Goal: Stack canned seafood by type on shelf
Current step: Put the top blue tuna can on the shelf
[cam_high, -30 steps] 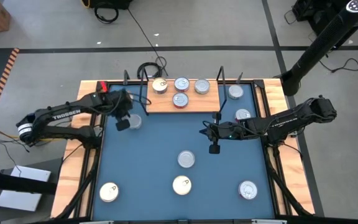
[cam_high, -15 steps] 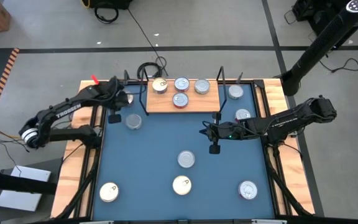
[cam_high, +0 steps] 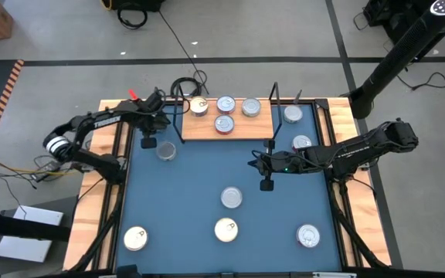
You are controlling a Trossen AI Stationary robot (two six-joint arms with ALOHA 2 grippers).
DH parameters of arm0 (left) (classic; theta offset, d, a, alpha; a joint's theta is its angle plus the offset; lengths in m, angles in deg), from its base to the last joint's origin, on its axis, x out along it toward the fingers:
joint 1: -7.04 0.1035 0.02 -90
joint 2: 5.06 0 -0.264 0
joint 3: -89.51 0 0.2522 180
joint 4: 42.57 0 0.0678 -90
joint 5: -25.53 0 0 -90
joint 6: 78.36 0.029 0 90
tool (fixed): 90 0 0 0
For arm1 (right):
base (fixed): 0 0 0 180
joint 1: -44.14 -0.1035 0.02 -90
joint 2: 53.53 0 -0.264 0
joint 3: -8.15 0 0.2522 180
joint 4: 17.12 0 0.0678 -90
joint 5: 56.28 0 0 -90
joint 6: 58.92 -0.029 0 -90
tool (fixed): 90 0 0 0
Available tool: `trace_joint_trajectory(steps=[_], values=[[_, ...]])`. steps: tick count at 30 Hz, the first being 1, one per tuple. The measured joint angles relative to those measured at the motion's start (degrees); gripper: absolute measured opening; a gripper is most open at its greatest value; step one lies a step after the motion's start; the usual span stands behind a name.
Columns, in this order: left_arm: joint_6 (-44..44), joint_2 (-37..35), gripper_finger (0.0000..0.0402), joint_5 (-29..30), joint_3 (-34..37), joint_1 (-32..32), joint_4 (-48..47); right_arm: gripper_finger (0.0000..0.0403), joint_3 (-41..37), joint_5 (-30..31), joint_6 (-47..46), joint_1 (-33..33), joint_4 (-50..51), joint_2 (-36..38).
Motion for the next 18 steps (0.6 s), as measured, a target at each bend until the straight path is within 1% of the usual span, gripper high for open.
trace_joint_trajectory(steps=[2,4,9,18], values=[[0.01,1.41,0.0007,2.91,-0.02,0.08,0.97,0.0008,0.0,0.0,-0.05,0.0,0.0,0.0],[-0.16,1.76,0.0014,4.4,-0.02,0.07,1.34,0.0008,0.0,0.0,-0.05,0.0,0.01,0.0],[-0.29,1.78,0.0029,4.77,-0.02,-0.29,1.12,0.0008,0.0,0.0,-0.56,0.0,0.07,0.0],[-0.82,1.01,0.0044,5.21,-0.02,-1.74,1.98,0.0008,0.0,0.0,-1.46,-0.07,0.36,0.0]])
